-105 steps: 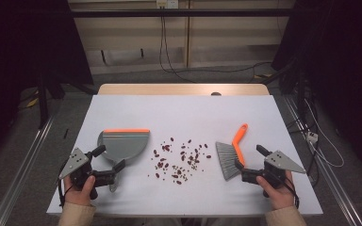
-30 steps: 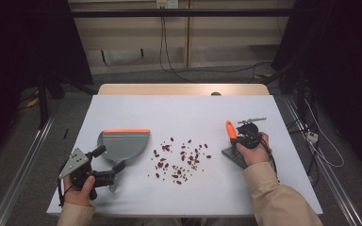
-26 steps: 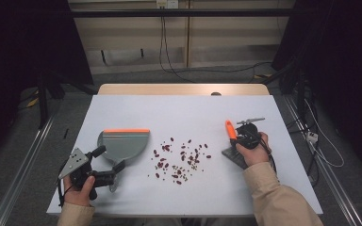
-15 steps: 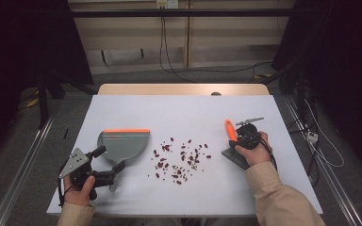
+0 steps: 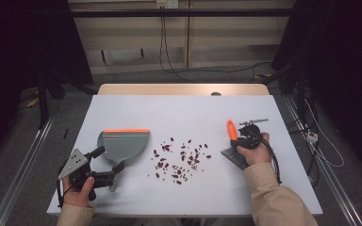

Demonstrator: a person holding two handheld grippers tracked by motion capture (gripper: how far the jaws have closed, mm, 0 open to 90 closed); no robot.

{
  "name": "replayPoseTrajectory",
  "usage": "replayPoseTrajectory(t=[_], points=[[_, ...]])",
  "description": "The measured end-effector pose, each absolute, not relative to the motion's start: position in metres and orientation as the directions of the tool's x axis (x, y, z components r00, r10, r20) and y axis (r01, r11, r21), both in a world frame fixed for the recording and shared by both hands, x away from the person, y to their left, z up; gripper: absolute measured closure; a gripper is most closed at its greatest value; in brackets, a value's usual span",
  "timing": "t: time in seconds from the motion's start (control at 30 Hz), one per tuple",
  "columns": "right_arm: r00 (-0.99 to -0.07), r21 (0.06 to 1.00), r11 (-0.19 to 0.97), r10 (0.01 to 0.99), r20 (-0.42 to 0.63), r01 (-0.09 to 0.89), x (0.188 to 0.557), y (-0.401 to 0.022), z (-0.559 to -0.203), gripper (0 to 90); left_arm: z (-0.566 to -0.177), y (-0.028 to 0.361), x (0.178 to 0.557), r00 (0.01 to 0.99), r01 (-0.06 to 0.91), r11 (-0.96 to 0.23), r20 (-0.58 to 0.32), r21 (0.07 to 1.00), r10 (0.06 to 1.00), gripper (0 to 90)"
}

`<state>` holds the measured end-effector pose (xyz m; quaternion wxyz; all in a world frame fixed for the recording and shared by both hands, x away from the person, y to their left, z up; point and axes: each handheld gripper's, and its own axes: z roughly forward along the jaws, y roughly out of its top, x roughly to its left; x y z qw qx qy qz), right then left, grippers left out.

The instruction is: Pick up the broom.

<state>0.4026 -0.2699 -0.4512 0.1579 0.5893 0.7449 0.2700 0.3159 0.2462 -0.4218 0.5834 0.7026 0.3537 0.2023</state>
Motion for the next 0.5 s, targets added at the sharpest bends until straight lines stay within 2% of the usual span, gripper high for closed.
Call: replayPoseTrajectory(t=[0.3, 0.5], points=[[-0.244, 0.611, 0.157, 0.968, 0.061, 0.776, 0.3988, -0.2669, -0.4533, 67.7, -0.4214, 0.2435, 0.3164, 0.673, 0.262, -0.076, -0.126, 0.962, 0.729, 3.2], [-0.229, 0.602, 0.119, 0.967, 0.109, 0.789, 0.4015, -0.2715, -0.4520, 68.5, -0.4181, 0.2434, 0.3165, 0.667, 0.253, -0.068, -0.123, 0.965, 0.735, 3.2]])
